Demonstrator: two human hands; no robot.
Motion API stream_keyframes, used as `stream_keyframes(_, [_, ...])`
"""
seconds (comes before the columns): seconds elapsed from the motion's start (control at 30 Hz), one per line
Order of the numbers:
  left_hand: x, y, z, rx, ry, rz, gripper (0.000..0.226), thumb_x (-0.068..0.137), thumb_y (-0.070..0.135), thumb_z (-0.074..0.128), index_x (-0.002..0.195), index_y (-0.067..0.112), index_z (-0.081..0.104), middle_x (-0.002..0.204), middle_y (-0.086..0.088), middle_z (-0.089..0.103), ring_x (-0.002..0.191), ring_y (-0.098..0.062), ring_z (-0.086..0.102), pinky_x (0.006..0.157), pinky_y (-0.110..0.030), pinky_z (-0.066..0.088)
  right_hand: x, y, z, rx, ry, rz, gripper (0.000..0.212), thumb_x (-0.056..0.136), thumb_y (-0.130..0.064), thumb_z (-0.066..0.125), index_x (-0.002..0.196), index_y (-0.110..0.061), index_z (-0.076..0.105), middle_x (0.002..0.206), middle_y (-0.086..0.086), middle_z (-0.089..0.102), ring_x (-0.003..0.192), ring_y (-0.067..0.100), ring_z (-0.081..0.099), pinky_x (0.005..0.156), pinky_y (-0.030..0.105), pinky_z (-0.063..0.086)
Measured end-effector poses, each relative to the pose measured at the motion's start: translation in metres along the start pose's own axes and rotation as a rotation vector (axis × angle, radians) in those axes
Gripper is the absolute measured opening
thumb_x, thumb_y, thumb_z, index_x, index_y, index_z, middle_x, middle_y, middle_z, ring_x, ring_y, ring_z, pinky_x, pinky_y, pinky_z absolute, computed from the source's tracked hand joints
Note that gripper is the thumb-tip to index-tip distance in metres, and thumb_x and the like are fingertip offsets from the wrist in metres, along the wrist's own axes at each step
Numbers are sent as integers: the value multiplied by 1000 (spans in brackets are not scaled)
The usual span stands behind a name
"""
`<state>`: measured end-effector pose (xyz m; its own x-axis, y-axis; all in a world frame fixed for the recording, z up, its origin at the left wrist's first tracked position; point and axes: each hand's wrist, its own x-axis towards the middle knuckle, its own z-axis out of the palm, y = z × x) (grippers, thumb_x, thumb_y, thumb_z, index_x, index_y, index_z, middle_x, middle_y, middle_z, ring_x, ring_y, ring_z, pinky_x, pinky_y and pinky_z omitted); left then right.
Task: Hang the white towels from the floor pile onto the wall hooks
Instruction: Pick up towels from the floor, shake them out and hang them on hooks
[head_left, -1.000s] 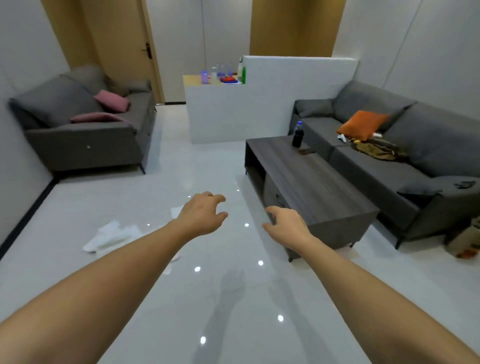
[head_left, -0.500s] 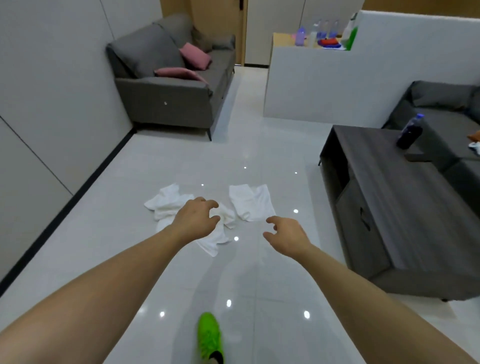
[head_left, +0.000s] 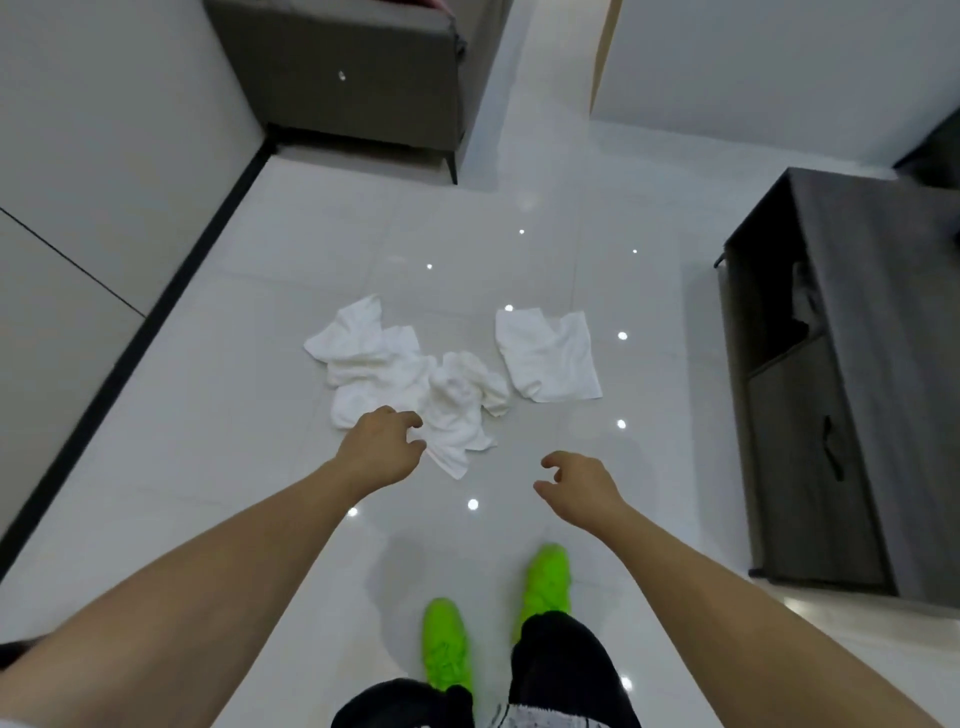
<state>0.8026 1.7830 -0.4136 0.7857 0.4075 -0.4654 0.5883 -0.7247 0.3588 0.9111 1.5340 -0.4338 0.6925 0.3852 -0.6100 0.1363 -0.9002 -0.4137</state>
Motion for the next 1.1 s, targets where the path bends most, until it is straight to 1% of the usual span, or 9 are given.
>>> stream_keyframes(0.13, [61,5,0,-19,-27,-37,42,93,35,55,132,20,56,121,-9,55,113,-26,53,91,-33,43,74,-6,-15,-15,-56,-5,48,85,-35,63,130,-20,59,115,5,66,111,22,59,89,26,43])
stream_keyframes(0.3, [146,22,5,-75,-40,-122,41,93,33,55,130,18,57,124,-10,57,115,-26,53,93,-32,41,180,-8,-28,39,-114,-4,44,85,-34,64,127,-19,62,122,4,64,113,21,58,86,23,40])
stream_keyframes(0.5, [232,20,29,-77,-103,-189,40,94,32,57,131,18,57,123,-9,57,112,-26,55,88,-29,39,289,-1,2,98,-299,73,42,88,-31,63,126,-13,61,126,6,62,115,22,56,90,25,41])
stream_keyframes(0.67, [300,-26,87,-89,-161,-281,37,92,31,59,127,20,60,124,-9,58,113,-25,55,94,-28,37,367,11,80,105,-383,152,38,85,-26,65,120,-11,66,125,8,63,117,25,56,96,29,41])
stream_keyframes(0.87, [391,-127,220,-88,-292,-316,37,91,33,60,126,22,61,118,-8,61,108,-24,56,93,-29,38,472,53,228,94,-412,266,33,83,-28,66,112,-12,69,119,8,67,113,28,59,94,32,45])
stream_keyframes(0.93, [419,-166,269,-87,-337,-330,37,91,34,59,126,21,61,115,-8,61,107,-25,56,94,-30,38,510,68,281,93,-408,321,26,82,-28,67,104,-14,70,108,7,69,105,29,62,87,32,48])
stream_keyframes(1.0, [437,-195,309,-98,-376,-345,37,91,35,58,125,22,61,115,-7,60,108,-24,56,95,-32,40,539,81,323,110,-371,378,12,78,-24,66,80,-12,67,81,7,66,85,28,62,68,32,46])
stream_keyframes(1.07, [453,-223,346,-92,-415,-351,36,91,35,57,125,23,60,116,-5,60,108,-24,56,95,-32,40,565,90,367,122,-322,414,21,77,-23,65,66,-11,53,64,5,54,71,26,55,55,31,36])
stream_keyframes(1.1, [459,-237,361,-88,-435,-353,36,92,35,57,126,23,60,117,-5,59,108,-24,56,95,-31,40,578,94,387,125,-309,419,22,78,-25,67,68,-12,52,67,5,54,73,26,54,55,30,34])
